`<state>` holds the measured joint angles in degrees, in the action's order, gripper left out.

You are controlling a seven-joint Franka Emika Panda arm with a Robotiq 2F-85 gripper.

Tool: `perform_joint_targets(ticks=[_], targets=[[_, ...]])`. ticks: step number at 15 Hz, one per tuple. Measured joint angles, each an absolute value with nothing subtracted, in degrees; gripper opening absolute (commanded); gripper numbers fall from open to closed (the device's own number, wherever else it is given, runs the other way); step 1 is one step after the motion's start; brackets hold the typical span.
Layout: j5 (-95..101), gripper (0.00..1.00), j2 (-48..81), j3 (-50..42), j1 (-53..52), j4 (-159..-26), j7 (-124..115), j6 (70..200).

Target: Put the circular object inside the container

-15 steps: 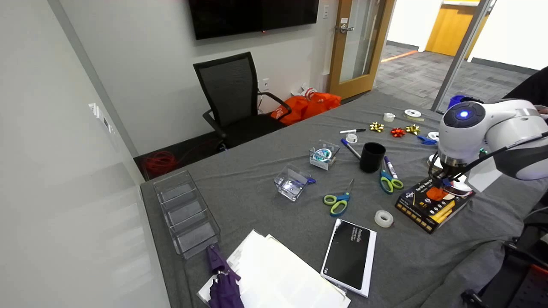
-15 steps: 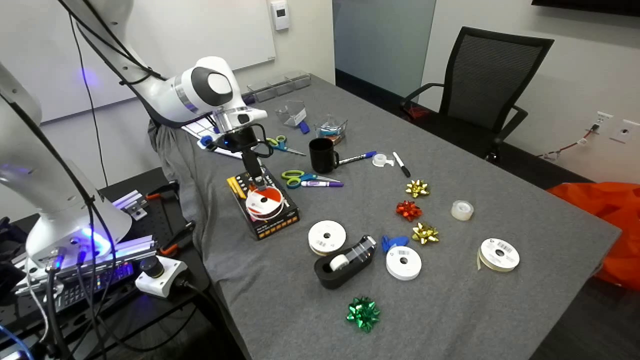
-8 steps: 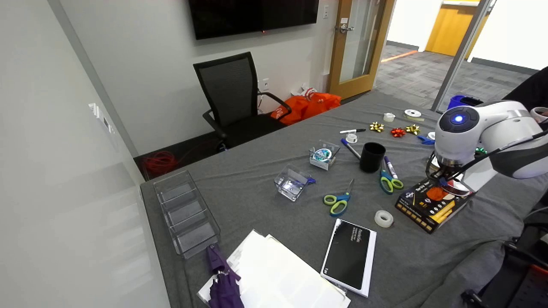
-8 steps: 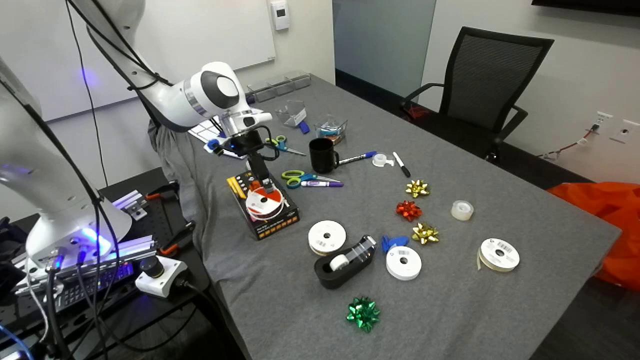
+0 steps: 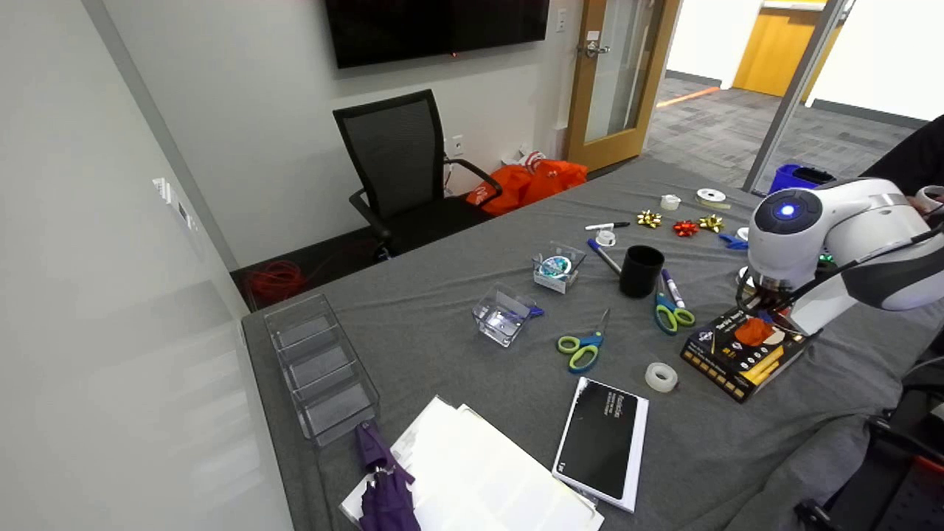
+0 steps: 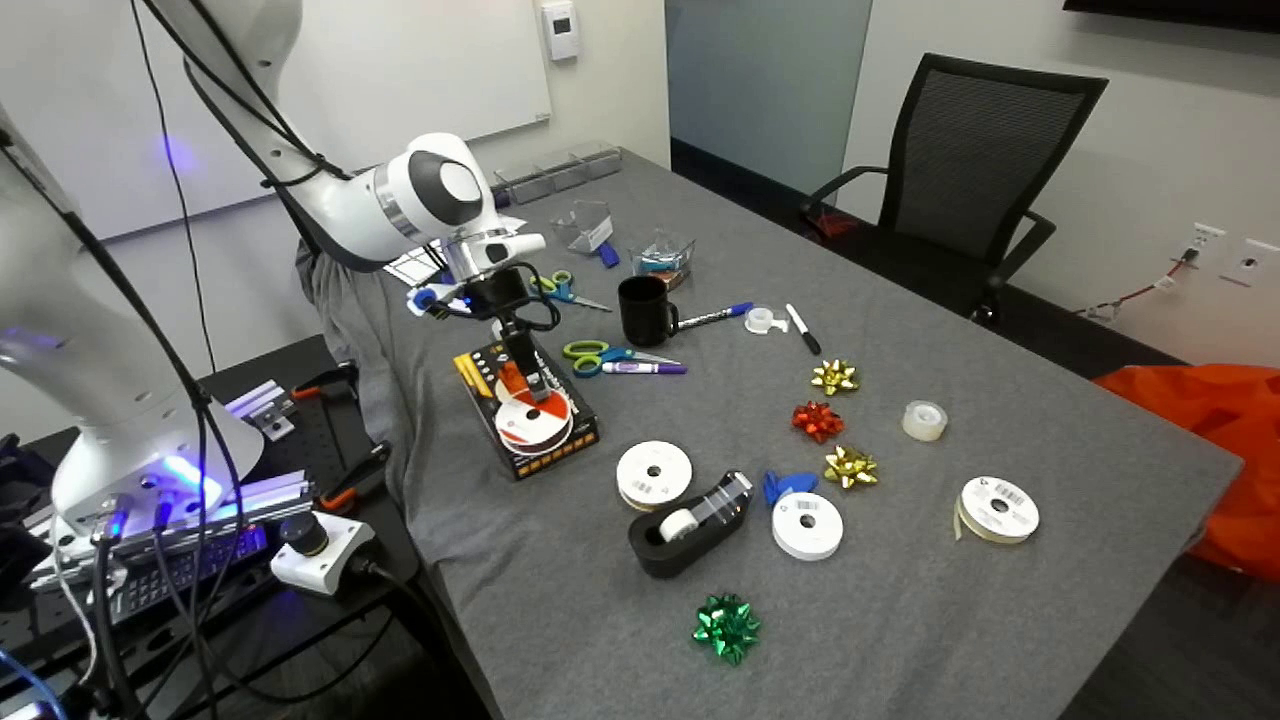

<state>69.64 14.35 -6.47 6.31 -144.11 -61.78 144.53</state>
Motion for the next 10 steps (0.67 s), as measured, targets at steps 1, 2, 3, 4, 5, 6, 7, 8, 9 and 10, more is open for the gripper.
perform_joint_targets(ticks=[1,2,3,4,5,6,7,8,9,10], targets=[[69.6,0.03,14.4,-6.5,6.3,-144.1,-62.5,144.6],[69.6,0.0,14.4,-6.5,6.3,-144.1,-63.1,144.7],[69.6,0.0,14.4,-6.5,6.3,-144.0,-63.7,144.7],[69.6,0.0,14.4,-6.5,6.3,-143.9,-64.2,144.7],[69.6,0.0,14.4,-6.5,6.3,-143.8,-64.6,144.7],[69.6,0.0,14.4,-6.5,6.3,-143.7,-64.9,144.7],[69.6,0.0,14.4,-6.5,6.3,-143.6,-65.1,144.7],[69.5,0.0,14.4,-6.5,6.3,-143.5,-65.1,144.6],[69.5,0.01,14.4,-6.6,6.3,-143.5,-65.1,144.6],[69.4,0.01,14.4,-6.6,6.3,-143.5,-65.1,144.6]])
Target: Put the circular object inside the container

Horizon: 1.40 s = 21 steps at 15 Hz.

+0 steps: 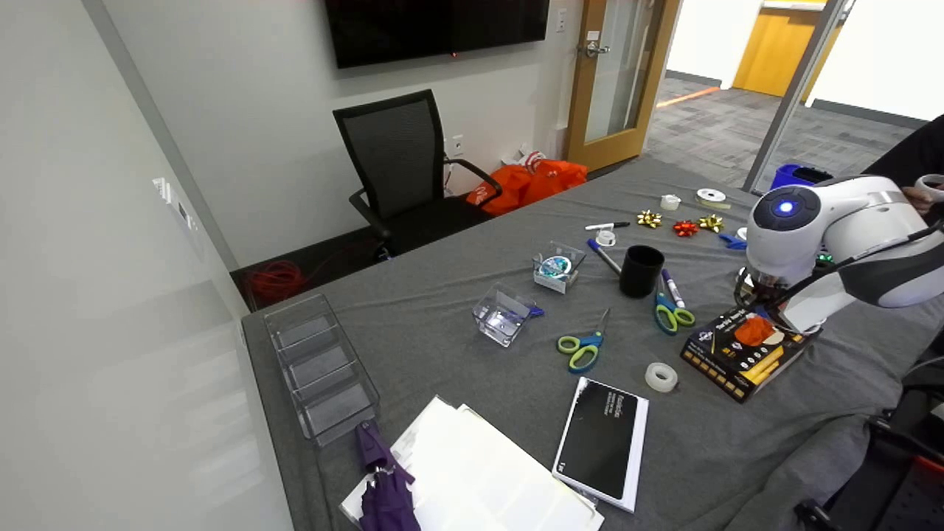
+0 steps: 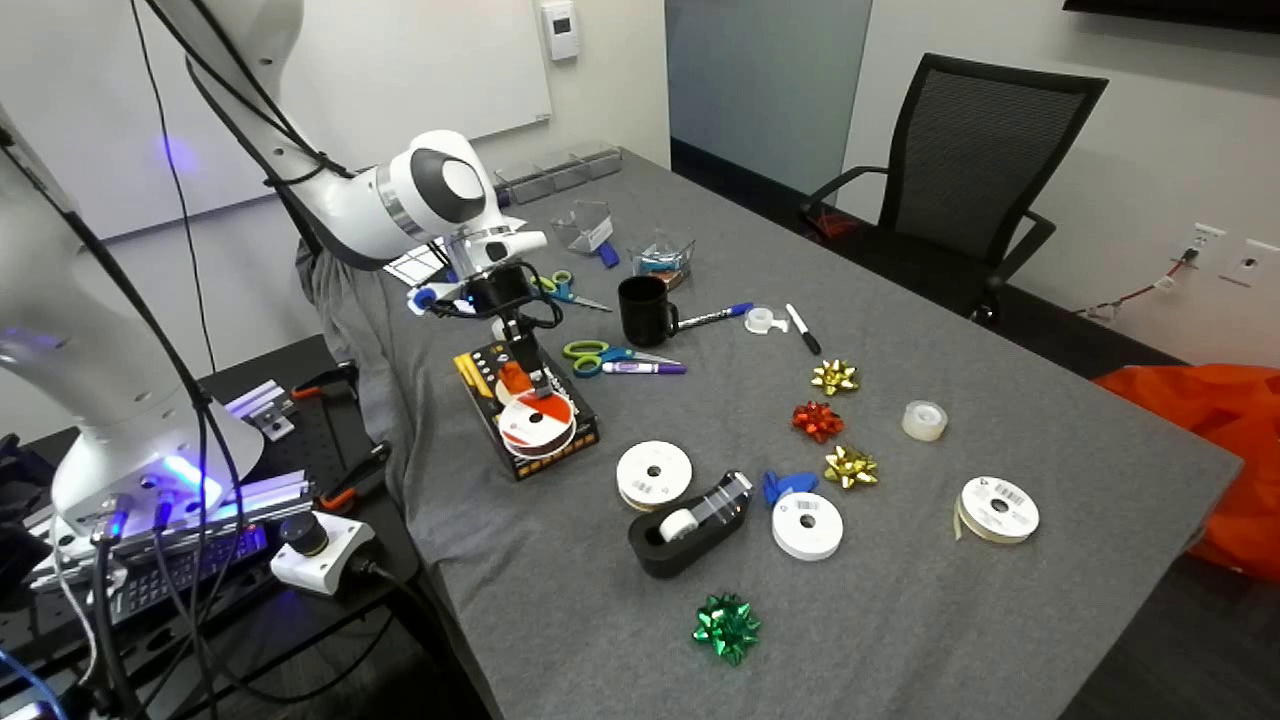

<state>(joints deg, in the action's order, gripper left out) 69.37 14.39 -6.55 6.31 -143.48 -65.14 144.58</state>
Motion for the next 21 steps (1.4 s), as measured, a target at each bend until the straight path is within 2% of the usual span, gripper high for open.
perform_joint_targets(ticks=[8,15,21], targets=[[61.3,0.01,11.3,-5.9,6.0,-143.6,-57.7,143.8],[42.7,0.01,4.4,-1.8,0.9,-142.0,-52.5,138.4],[24.7,0.01,1.8,1.9,-3.4,-134.8,-52.3,136.1]])
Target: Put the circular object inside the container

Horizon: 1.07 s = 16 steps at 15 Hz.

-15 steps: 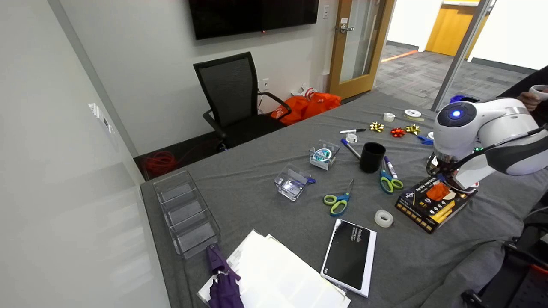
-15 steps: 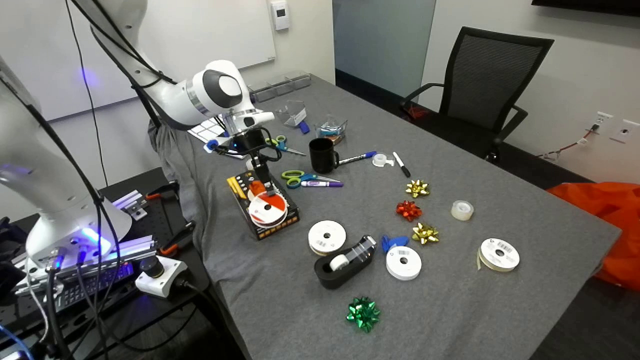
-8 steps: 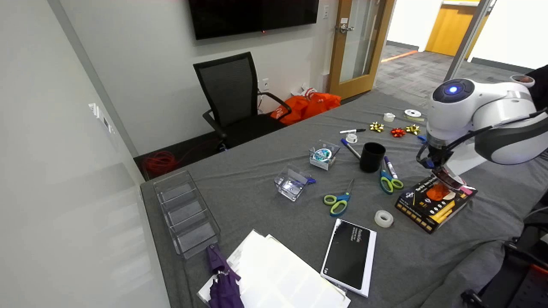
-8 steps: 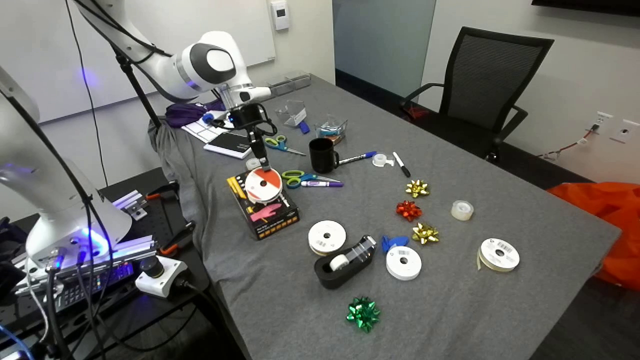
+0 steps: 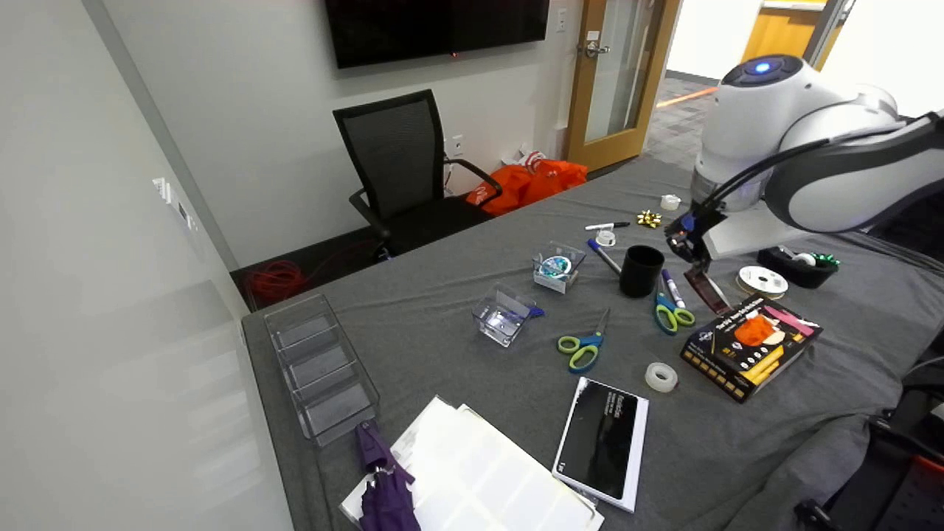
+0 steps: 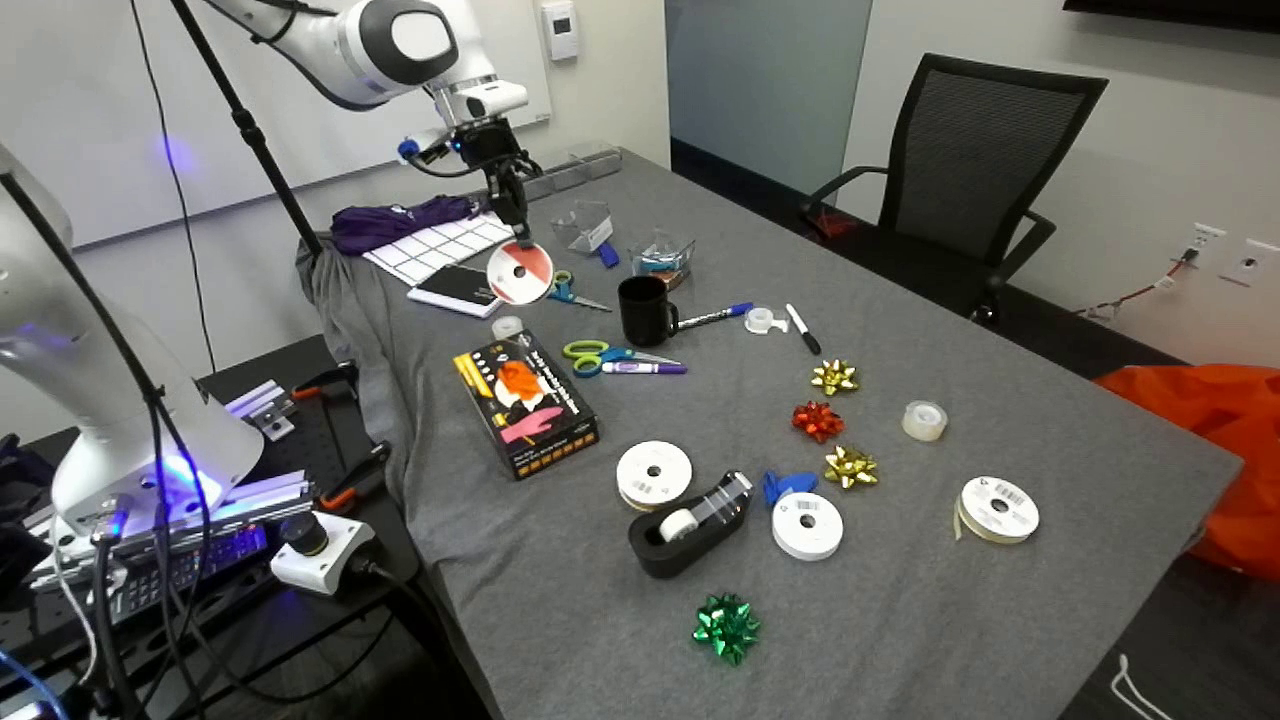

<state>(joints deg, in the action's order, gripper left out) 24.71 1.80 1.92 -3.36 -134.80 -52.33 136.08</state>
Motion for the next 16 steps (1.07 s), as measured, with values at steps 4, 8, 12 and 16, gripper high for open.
perform_joint_targets(ticks=[4,8,12,16], targets=[[17.2,0.01,2.0,2.9,-4.5,-128.7,-53.2,136.5],[15.7,0.02,2.7,3.2,-5.1,-125.8,-55.3,137.3],[15.7,0.01,2.7,3.2,-5.1,-125.9,-55.3,137.3],[13.5,0.01,3.7,3.8,-5.7,-125.5,-60.2,140.1]])
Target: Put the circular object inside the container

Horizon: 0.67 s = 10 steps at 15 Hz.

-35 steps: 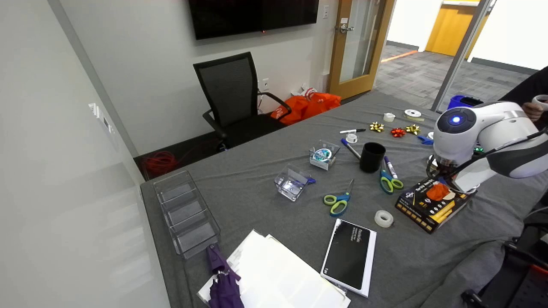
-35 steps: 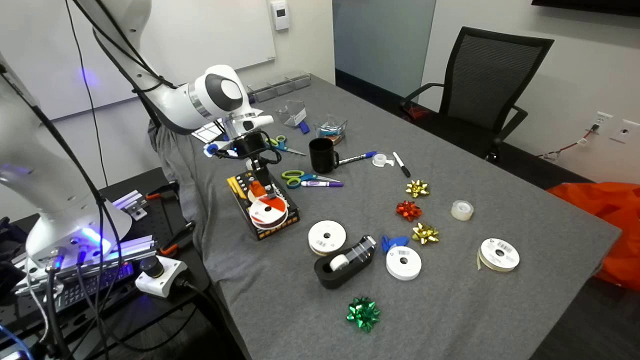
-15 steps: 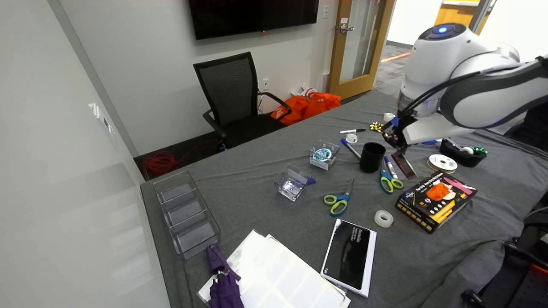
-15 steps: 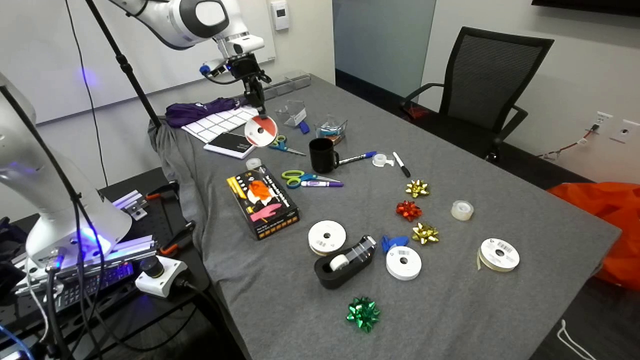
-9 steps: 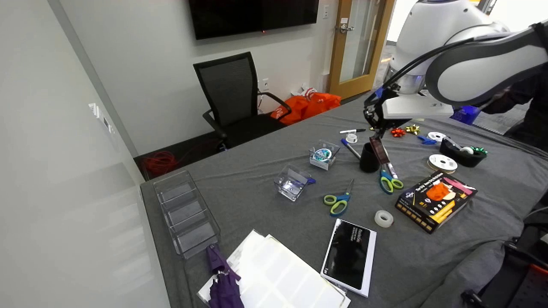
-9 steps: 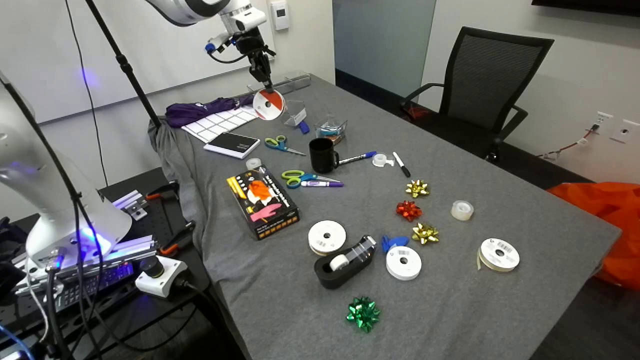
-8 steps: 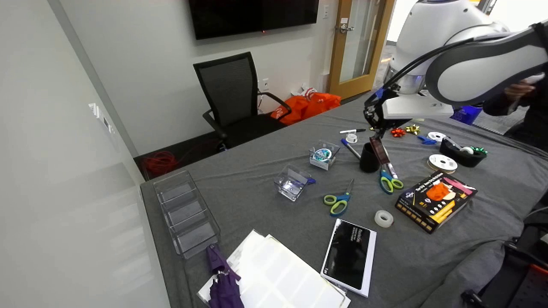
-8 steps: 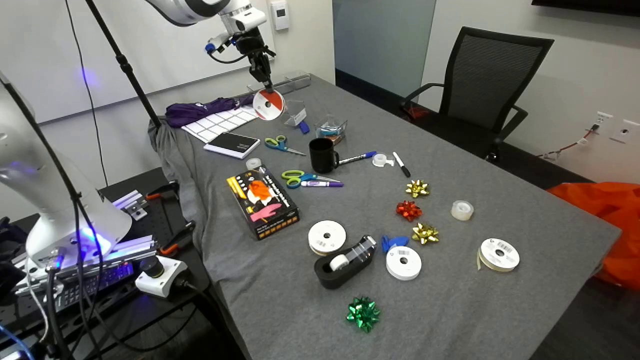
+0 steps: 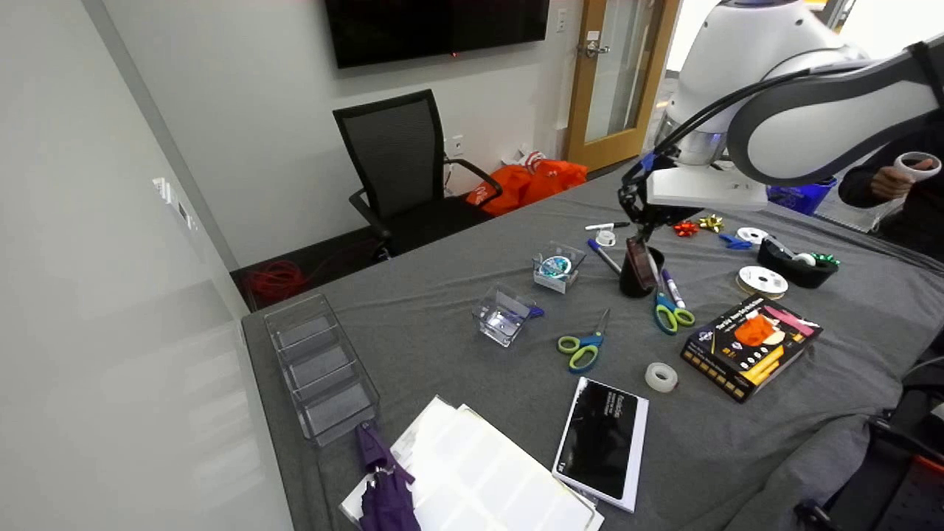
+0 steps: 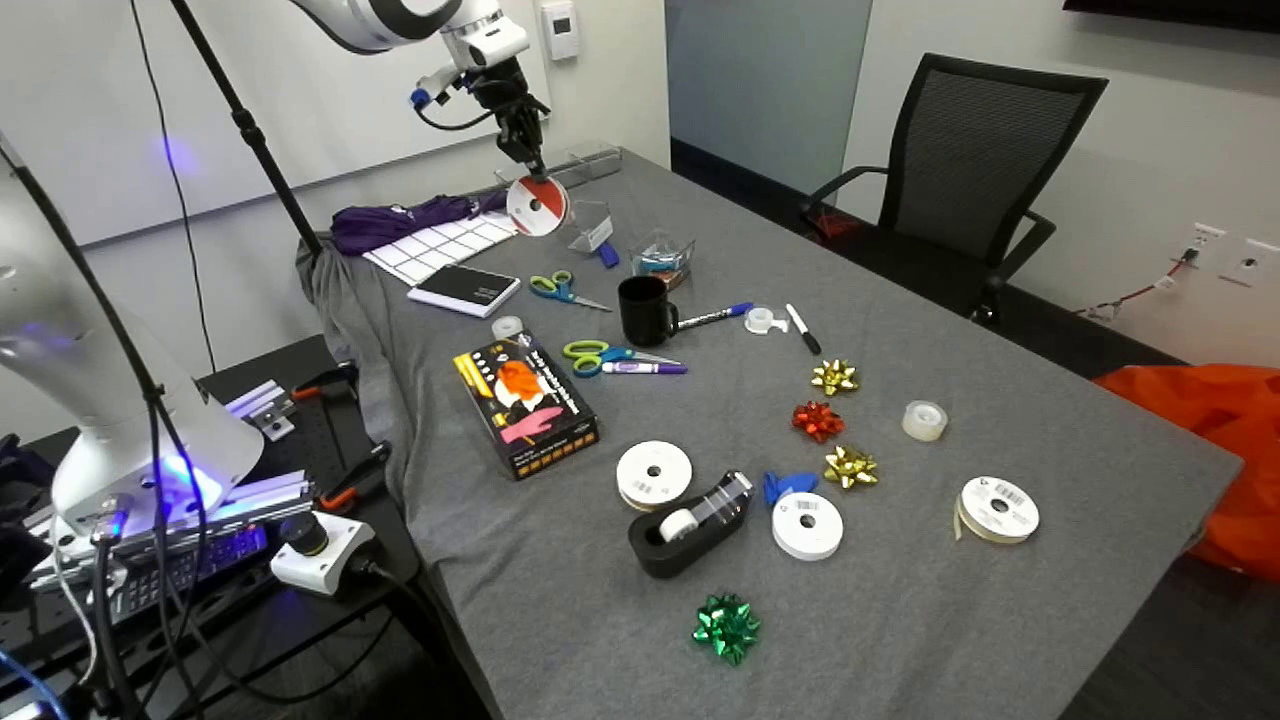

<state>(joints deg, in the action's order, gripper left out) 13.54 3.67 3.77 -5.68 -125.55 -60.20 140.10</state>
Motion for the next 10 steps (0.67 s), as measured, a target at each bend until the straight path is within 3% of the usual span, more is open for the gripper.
perform_joint_targets(ticks=[10], targets=[[10.5,0.01,19.9,3.9,-13.3,-114.6,-87.0,161.7]])
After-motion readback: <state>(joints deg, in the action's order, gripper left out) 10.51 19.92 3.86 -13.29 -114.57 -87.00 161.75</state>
